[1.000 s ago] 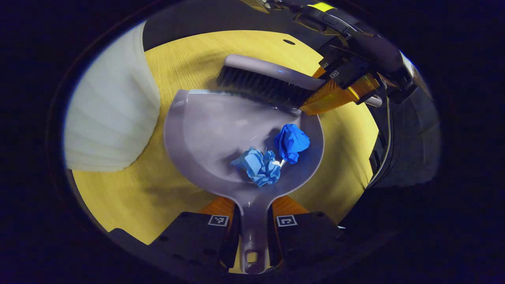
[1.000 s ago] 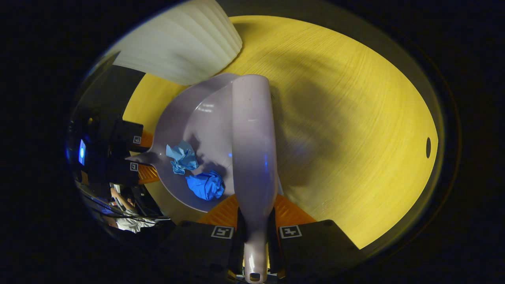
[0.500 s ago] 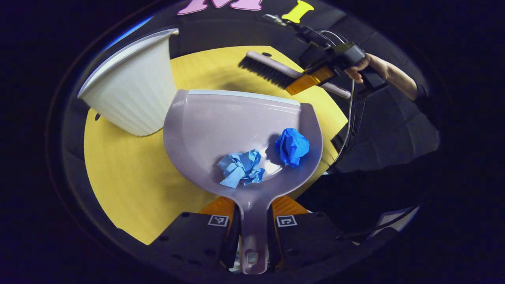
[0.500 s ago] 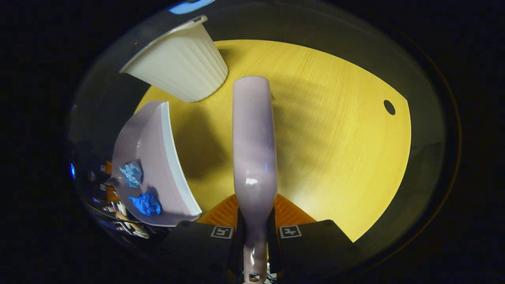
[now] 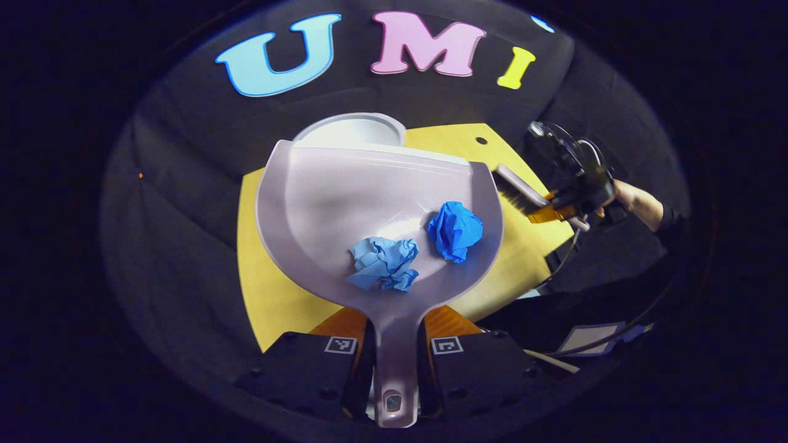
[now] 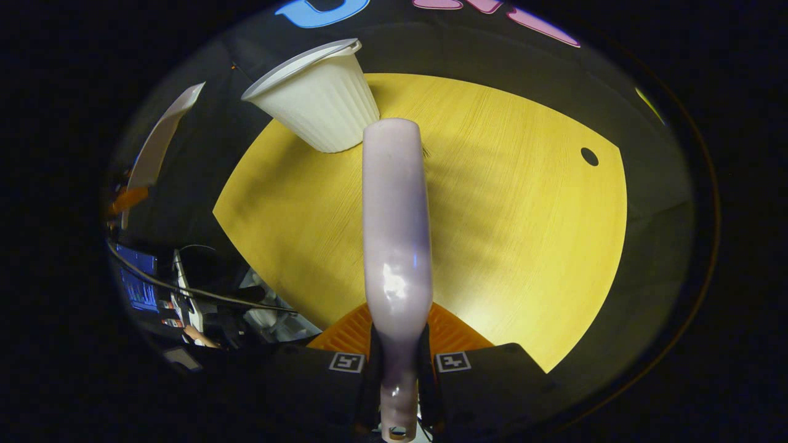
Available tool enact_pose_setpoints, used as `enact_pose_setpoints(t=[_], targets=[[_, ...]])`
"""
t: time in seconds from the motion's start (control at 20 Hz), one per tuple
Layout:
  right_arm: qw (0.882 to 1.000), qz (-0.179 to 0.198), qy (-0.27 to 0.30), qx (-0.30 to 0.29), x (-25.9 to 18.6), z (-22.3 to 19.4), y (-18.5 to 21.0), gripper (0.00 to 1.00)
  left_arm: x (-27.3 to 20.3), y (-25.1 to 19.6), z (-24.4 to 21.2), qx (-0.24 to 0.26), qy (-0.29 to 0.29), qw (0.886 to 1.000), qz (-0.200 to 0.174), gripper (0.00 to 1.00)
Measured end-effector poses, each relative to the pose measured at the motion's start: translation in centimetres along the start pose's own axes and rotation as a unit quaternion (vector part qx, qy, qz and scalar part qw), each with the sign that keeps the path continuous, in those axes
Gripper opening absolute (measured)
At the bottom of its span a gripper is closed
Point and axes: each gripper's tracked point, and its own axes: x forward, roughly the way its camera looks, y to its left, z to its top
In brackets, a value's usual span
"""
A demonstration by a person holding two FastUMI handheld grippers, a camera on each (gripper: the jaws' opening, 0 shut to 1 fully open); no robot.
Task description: Pick up the small broom and dustpan from the desktop, sweep the trash into the dustpan with the broom, and then empty the trash into the garbage bin.
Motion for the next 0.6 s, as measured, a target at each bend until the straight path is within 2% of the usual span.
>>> enact_pose_setpoints(t=[0.15,0.25,0.3,0.45,0.5,0.6], targets=[[1.0,0.019,-0.01,0.023,0.4,-0.5,1.2,0.28,3.5,2.1,3.3,0.025,0.024,0.996,0.079,0.28],[0.999,0.034,-0.013,0.031,0.7,-1.1,1.9,0.28,4.8,-1.9,1.6,0.075,0.056,0.988,0.126,0.27],[0.999,0.035,-0.016,0.037,0.9,-1.4,2.0,0.28,4.3,-3.3,3.0,0.096,0.077,0.981,0.149,0.28],[0.998,0.03,-0.019,0.058,1.1,-2.7,1.4,0.28,5.8,-7.5,3.8,0.152,0.136,0.961,0.184,0.28],[0.997,0.032,-0.024,0.065,1.1,-2.9,1.2,0.28,6.5,-9.2,4.7,0.178,0.149,0.953,0.195,0.28],[0.996,0.032,-0.026,0.082,1.1,-3.6,0.8,0.28,7.3,-13.6,5.2,0.248,0.174,0.928,0.215,0.27]])
